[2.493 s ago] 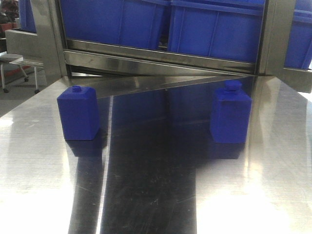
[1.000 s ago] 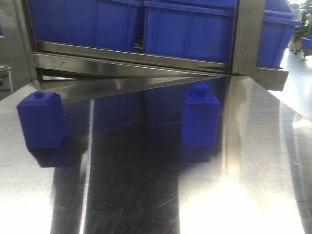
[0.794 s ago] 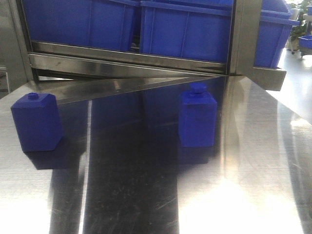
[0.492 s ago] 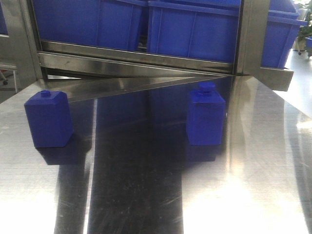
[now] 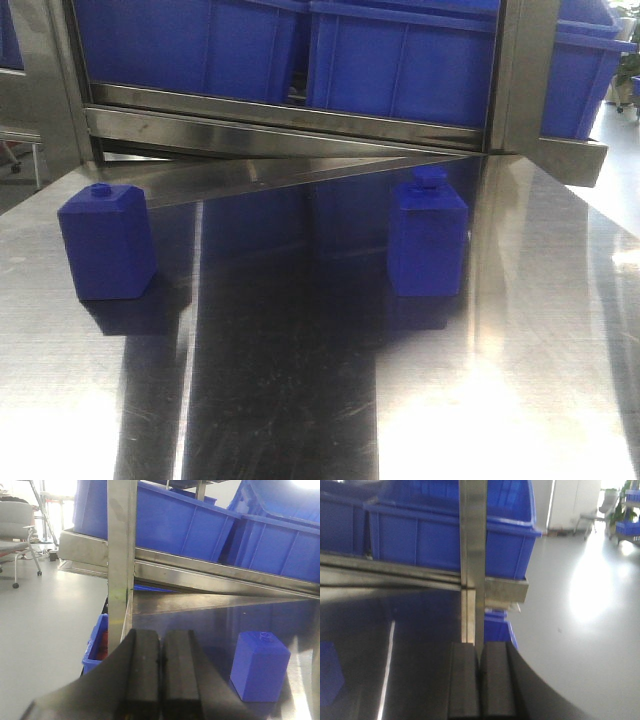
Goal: Pick and sort blue part to right shelf
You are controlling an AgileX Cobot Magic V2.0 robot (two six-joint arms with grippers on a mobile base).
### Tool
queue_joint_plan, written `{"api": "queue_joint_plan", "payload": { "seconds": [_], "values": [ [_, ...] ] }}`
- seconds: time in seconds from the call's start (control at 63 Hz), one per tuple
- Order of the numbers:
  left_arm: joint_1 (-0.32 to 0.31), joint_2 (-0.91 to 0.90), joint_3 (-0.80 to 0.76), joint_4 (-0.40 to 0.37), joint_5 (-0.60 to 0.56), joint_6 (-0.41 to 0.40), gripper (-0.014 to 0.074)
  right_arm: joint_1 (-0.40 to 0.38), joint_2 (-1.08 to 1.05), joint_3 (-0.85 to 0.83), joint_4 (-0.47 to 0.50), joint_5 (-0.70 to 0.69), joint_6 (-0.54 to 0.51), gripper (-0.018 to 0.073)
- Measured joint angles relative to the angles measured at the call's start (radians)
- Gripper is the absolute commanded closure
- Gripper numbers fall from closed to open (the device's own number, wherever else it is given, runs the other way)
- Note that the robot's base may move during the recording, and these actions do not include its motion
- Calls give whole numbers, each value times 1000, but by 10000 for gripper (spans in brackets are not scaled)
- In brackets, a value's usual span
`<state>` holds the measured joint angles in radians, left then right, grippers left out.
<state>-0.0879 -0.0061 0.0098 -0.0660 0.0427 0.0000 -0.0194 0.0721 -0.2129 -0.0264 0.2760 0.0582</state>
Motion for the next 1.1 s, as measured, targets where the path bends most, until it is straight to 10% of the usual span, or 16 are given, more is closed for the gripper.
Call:
{"api": "queue_joint_plan", "payload": {
  "seconds": [0.492, 0.937, 1.096],
  "values": [
    [0, 0, 0, 0, 0, 0, 473, 6, 327, -192, 136, 221, 0, 501],
    [0, 0, 0, 0, 0, 0, 473, 238, 673, -330, 177, 312, 66, 494],
    [0, 0, 0, 0, 0, 0, 473, 295, 855, -410, 128, 330, 153, 251]
  ]
}}
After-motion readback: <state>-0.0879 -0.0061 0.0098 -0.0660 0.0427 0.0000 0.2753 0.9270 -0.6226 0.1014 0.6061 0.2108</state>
